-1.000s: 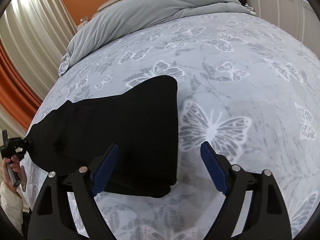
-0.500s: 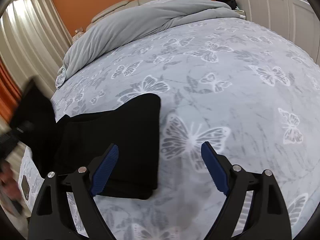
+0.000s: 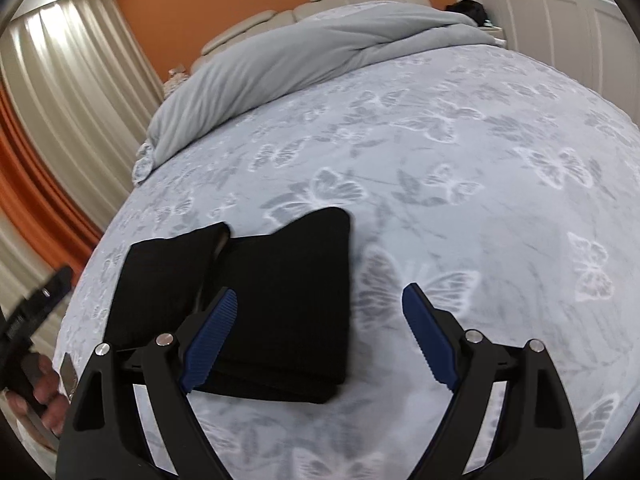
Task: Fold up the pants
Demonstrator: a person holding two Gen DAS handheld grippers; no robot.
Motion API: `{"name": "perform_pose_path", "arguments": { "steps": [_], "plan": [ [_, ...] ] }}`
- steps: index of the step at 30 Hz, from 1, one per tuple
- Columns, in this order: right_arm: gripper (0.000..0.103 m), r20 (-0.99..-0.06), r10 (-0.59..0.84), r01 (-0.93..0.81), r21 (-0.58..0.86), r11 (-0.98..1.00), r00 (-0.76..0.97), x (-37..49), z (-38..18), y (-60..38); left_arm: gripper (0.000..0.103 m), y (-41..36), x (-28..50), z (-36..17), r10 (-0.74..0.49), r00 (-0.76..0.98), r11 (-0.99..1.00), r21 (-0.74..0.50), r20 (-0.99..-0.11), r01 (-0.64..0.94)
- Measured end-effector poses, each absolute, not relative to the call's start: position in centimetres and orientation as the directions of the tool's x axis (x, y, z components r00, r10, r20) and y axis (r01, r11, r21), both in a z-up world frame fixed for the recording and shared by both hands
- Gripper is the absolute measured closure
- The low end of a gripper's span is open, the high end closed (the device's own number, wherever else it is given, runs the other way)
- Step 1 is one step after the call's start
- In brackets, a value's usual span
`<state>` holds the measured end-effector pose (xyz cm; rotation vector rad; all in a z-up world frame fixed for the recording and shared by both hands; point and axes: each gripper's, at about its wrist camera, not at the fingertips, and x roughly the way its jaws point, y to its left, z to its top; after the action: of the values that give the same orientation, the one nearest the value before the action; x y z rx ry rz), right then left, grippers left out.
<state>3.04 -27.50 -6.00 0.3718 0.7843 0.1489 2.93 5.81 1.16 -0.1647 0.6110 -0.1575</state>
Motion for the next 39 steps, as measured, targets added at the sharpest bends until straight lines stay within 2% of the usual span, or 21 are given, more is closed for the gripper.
{"name": "perform_pose_path", "arguments": {
  "steps": [4,8,13,16,22,27,30,31,34,36,38,39],
  "plan": [
    [0.02,-0.671,0.352,-0.062,0.416,0.907,0.653,4.1,-6.8,-23.9,0.017,10.3,3.4,1.8,-0.121,0.822,0.977,-0.215,-0.557,-0.003],
    [0.02,-0.694,0.394,-0.123,0.407,0.905,0.603,5.0,-7.9,-19.8,0.017,12.1,4.4,0.3,0.012,0.779,0.992,-0.091,-0.626,-0.088],
    [0.019,-0.701,0.428,-0.153,0.421,0.894,0.57,6.2,-8.6,-16.0,0.017,14.3,4.7,-2.3,0.109,0.713,0.99,0.013,-0.692,-0.138],
    [0.015,-0.706,0.43,-0.152,0.423,0.893,0.562,6.7,-9.0,-14.5,0.017,15.9,4.7,-3.0,0.129,0.696,0.987,0.024,-0.707,-0.159],
    [0.014,-0.724,0.442,-0.121,0.451,0.884,0.53,7.5,-10.6,-13.3,0.017,18.4,4.8,-3.9,0.151,0.654,0.978,0.016,-0.741,-0.208],
    [0.014,-0.705,0.474,-0.098,0.504,0.858,0.528,7.7,-10.5,-13.3,0.017,19.0,4.6,-4.0,0.18,0.649,0.973,0.039,-0.739,-0.225],
    [0.014,-0.655,0.551,-0.097,0.595,0.798,0.518,7.9,-10.1,-13.5,0.017,19.4,4.5,-3.9,0.177,0.649,0.972,0.029,-0.74,-0.233],
    [0.011,-0.649,0.561,-0.091,0.609,0.788,0.515,8.0,-10.0,-13.4,0.017,19.5,4.4,-3.8,0.177,0.651,0.972,0.026,-0.739,-0.234],
    [0.011,-0.665,0.545,-0.083,0.592,0.801,0.51,8.3,-10.5,-13.1,0.017,19.7,4.4,-3.7,0.175,0.651,0.971,0.022,-0.739,-0.237],
    [0.015,-0.674,0.53,-0.081,0.577,0.813,0.514,8.4,-11.0,-12.8,0.017,19.7,4.5,-3.7,0.174,0.651,0.971,0.019,-0.739,-0.238],
    [0.042,-0.705,0.49,-0.079,0.529,0.845,0.513,8.6,-11.4,-12.2,0.017,19.5,4.6,-3.8,0.174,0.649,0.972,0.022,-0.741,-0.235],
    [0.05,-0.701,0.494,-0.082,0.533,0.842,0.515,8.6,-11.5,-12.2,0.017,19.3,4.6,-3.8,0.173,0.648,0.972,0.024,-0.742,-0.232]
  ]
}}
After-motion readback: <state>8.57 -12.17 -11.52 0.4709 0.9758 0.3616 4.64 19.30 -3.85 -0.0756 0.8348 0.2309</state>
